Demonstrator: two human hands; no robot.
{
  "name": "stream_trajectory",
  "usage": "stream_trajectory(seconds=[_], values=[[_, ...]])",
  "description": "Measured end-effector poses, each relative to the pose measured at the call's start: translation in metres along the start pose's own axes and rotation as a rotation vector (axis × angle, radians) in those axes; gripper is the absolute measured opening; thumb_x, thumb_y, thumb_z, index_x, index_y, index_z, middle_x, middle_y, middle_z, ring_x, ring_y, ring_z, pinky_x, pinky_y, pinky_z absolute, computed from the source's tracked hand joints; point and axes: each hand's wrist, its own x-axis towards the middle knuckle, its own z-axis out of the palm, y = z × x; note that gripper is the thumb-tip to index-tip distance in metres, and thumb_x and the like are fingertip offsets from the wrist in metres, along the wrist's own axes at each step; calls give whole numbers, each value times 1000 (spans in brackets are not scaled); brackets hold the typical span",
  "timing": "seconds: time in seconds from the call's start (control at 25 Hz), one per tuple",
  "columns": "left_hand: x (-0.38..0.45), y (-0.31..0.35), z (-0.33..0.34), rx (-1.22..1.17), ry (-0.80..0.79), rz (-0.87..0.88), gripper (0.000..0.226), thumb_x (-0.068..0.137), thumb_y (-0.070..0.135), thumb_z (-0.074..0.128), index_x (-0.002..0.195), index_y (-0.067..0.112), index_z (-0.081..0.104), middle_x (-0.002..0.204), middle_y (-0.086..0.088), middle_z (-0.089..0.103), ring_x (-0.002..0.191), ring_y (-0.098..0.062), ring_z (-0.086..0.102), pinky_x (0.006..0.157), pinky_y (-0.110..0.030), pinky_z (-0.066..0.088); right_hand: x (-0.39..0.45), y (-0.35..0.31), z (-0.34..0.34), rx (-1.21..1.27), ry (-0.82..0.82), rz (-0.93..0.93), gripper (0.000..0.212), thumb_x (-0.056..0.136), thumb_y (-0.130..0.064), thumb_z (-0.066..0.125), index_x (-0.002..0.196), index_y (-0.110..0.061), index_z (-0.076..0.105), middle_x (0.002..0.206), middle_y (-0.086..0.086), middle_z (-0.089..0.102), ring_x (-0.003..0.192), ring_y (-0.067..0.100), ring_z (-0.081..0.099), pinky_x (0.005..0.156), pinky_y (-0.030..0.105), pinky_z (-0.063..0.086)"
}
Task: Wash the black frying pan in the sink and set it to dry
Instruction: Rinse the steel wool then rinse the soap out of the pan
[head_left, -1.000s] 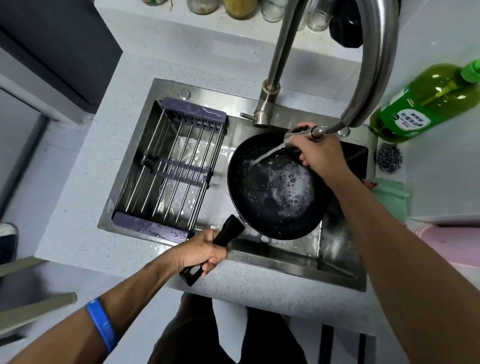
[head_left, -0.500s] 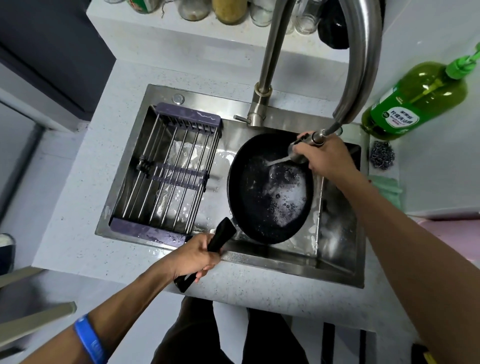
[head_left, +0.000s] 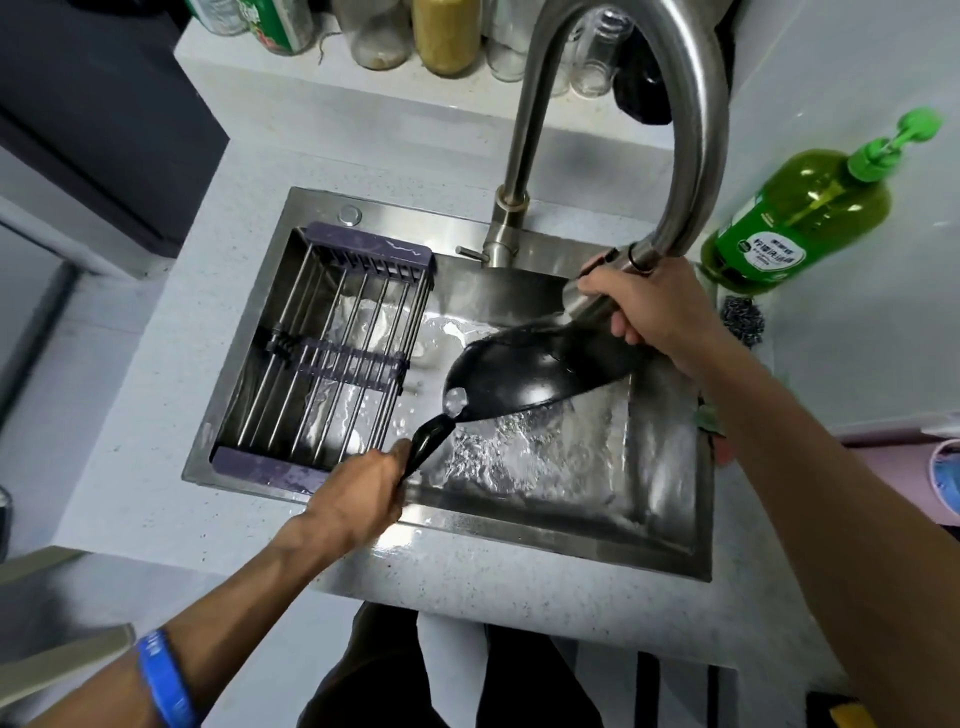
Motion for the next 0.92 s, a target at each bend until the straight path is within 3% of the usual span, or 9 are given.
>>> stream_trajectory(seconds=[0.12,0.2,0.28,0.4,0.56,0.68,0.8,0.92], values=[[9,4,-6,90,85,30,36,96,9,48,129,16,37,72,1,58,57,-13,57,54,-22,47,-7,0,-3,-43,-30,9,27,85,-30,71,73,-5,69,54,17,58,31,12,45,36,15,34],[16,6,-12,104,104,20,34,96,8,46,128,15,36,70,-1,56,56,-12,57,56,-24,50,-9,-1,1,0,-64,12,28,88,-26,70,83,1,71,49,10,59,31,11,45,34,15,32],[20,7,-15,128,92,8,33,95,7,48,126,14,37,71,-1,55,59,-13,58,60,-24,51,-9,-1,7,59,-80,19,28,89,-24,70,88,4,72,45,4,58,32,12,46,33,16,32],[20,7,-19,173,60,-13,30,97,11,51,124,14,36,73,1,54,58,-9,53,61,-23,48,-4,2,5,35,-53,14,31,85,-31,73,77,-1,71,51,11,59,35,16,47,36,17,34],[20,7,-22,220,41,-3,22,102,15,41,122,16,32,69,0,48,53,-7,44,61,-23,46,-10,4,7,51,-118,-1,27,86,-29,72,83,-1,72,46,7,57,33,15,45,37,16,34],[19,1,-19,186,39,2,26,98,14,45,122,15,33,73,0,52,59,-13,52,62,-25,49,-9,4,4,-3,-40,-27,34,83,-32,72,70,-1,68,48,8,56,36,13,47,42,22,39],[17,-13,-12,112,55,-13,30,91,7,51,117,16,39,73,-1,58,60,-17,59,59,-27,51,-5,11,-6,-103,30,-55,40,81,-31,72,69,5,61,42,-2,52,39,8,48,54,31,43],[15,-20,-10,-27,-6,-30,28,86,1,54,108,17,45,73,-1,61,58,-14,61,49,-18,47,-6,12,-4,-81,34,-67,36,79,-31,71,66,1,62,44,-5,55,47,10,53,61,38,46]])
